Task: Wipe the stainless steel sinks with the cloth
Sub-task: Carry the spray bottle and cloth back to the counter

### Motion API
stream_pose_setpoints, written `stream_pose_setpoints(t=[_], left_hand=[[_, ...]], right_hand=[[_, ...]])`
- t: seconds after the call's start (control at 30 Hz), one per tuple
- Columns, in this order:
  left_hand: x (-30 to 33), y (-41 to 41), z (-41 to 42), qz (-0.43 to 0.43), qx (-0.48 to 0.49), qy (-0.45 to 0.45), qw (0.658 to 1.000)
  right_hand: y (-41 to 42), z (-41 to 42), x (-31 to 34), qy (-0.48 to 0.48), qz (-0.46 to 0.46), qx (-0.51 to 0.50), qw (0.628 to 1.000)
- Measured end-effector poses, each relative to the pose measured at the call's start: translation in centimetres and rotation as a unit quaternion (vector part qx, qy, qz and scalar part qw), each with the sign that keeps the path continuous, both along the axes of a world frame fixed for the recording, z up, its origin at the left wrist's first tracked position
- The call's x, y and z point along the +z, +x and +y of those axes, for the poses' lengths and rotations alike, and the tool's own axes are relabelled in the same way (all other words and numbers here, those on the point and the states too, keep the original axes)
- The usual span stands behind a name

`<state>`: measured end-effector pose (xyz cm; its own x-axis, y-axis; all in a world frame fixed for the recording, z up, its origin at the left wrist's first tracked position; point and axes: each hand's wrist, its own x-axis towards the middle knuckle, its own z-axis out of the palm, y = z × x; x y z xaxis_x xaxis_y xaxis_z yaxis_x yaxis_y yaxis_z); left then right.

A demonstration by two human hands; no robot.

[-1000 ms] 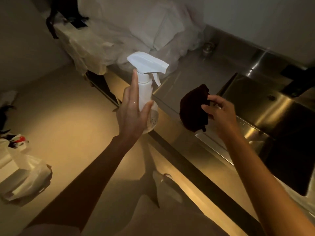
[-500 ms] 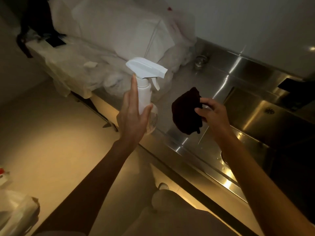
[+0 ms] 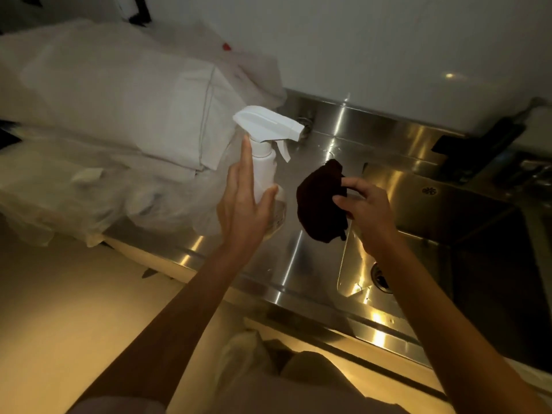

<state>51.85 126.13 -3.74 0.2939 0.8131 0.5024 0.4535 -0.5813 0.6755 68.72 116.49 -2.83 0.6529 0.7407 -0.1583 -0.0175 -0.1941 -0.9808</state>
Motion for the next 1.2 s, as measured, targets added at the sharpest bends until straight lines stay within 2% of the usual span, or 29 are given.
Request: stream_pose_setpoints(t=[0.3,0.6,0.87,1.2], left_hand=[[0.2,4.3,6.5,0.006,-0.166,0.007,0.986],[-0.6,6.4,11.0,-0.010,-0.274,-0.002,0.962],[-3.6,6.3,13.2,-0.015,-0.322,-0.036,0.946],[-6.3,5.2,14.4,-0.035,-0.361,-0.067,0.929]], right_hand=[[-1.3,1.5,-0.1,0.049,0.010,-0.135,0.990],[-2.4,2.3,-1.4,0.032,0.006,-0.248,0.968],[-4.1,1.6,-2.5,-0.023,0.010,-0.290,0.957],[-4.4,2.1,-4.3,-0.043,0.038,-0.301,0.952]])
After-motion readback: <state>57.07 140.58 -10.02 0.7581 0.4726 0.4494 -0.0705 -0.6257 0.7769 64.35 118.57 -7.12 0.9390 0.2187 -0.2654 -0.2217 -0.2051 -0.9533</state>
